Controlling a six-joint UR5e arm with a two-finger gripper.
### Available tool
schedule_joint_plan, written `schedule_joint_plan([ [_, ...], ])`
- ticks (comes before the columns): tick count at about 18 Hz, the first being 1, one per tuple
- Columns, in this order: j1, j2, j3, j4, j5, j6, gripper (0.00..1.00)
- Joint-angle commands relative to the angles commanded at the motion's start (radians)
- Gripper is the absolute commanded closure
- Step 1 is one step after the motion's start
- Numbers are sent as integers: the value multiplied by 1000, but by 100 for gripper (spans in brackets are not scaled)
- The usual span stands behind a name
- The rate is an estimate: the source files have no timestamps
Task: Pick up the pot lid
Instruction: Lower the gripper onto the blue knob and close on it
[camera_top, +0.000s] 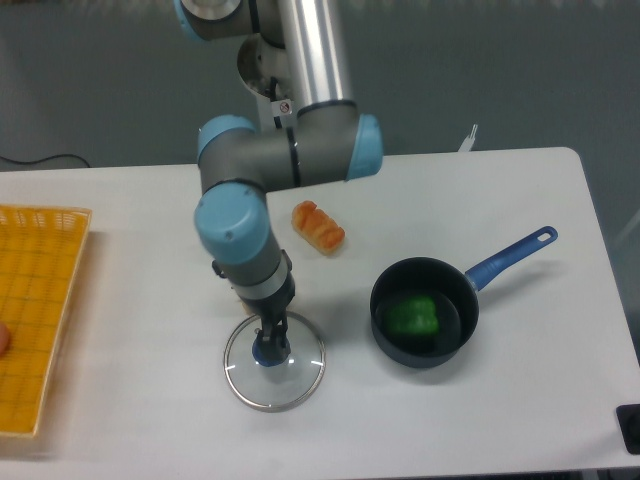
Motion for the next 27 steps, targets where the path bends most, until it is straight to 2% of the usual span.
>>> schedule_joint_plan([
  [8,6,-21,9,8,-23,-25,0],
  [13,9,-41,28,8,-48,-115,0],
  [27,11,-71,31,15,-58,-120,0],
])
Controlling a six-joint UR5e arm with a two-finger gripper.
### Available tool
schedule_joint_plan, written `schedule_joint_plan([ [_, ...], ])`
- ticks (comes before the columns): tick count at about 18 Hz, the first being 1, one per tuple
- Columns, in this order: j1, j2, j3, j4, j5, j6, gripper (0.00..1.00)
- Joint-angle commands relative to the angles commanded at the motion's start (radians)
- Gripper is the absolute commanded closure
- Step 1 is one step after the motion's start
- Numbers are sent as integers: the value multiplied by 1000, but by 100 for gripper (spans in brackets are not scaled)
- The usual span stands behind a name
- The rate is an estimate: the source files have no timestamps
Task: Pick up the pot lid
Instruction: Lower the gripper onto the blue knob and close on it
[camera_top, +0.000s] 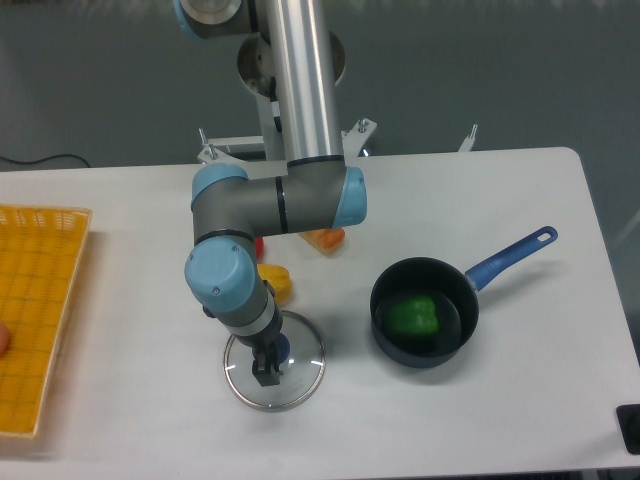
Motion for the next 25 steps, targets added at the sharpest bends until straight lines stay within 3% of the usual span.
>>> schedule_joint_plan([
  [14,-5,-14,0,0,0,-38,0],
  [20,-5,-14,2,0,0,-51,14],
  [25,-5,-15,2,0,2,-52,15],
])
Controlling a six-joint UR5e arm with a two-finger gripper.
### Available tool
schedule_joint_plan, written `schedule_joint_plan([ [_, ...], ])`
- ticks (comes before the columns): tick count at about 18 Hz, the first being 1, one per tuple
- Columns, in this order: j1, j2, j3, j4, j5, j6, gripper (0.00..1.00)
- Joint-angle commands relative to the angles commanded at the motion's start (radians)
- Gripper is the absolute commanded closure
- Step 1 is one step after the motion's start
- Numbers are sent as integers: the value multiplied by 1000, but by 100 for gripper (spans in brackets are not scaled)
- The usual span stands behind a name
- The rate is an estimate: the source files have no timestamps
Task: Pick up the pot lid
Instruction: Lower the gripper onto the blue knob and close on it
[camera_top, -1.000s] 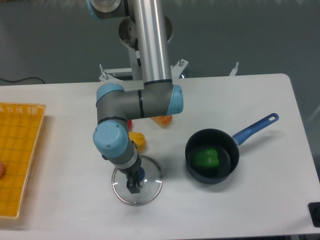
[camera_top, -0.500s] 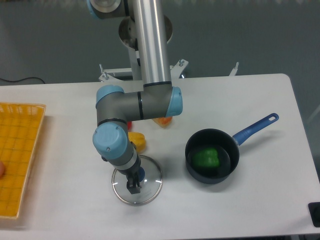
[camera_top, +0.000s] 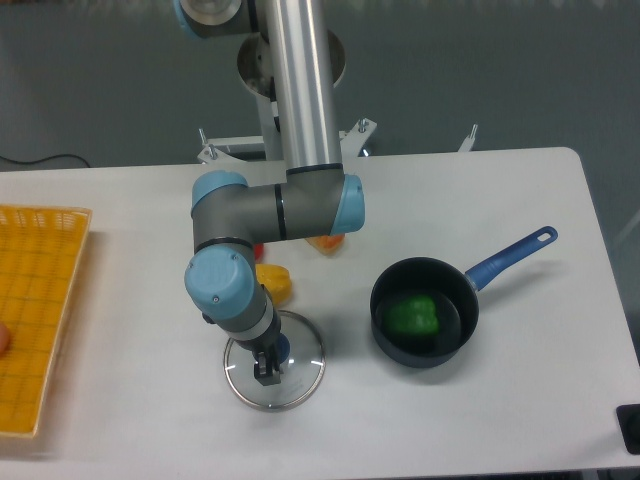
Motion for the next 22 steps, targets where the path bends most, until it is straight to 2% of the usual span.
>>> schedule_joint_plan([
  [12,-5,-8,6,0,3,-23,18],
  [13,-5,-8,6,0,3,-23,22],
  [17,-5,-6,6,0,5,-15,23],
  [19,-5,-6,6,0,5,-15,30],
  [22,-3,-6,6,0,6,-14,34],
])
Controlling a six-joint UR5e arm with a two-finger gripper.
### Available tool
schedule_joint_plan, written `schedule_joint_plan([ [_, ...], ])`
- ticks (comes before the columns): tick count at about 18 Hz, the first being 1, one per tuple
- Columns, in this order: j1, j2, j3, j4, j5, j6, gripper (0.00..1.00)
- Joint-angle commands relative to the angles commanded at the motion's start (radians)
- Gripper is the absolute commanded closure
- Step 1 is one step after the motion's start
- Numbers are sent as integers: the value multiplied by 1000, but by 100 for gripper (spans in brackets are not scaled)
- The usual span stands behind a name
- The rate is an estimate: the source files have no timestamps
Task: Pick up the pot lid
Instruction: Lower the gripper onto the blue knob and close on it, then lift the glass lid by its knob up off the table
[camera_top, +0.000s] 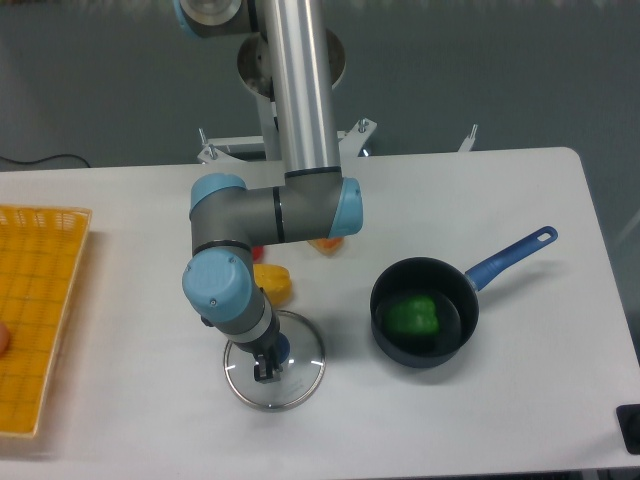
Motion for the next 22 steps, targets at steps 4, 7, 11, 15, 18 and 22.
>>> schedule_joint_plan([
  [4,-2,0,0,-2,3,-6,49],
  [7,-2,2,0,-2,3,-8,53],
  [11,-2,3,0,-2,3,-8,53],
  [15,-2,8,9,-3,0,-6,53],
  [18,-2,14,17,-5,-8,-6,53],
  [22,-3,25,28,-12,-17,-6,53],
])
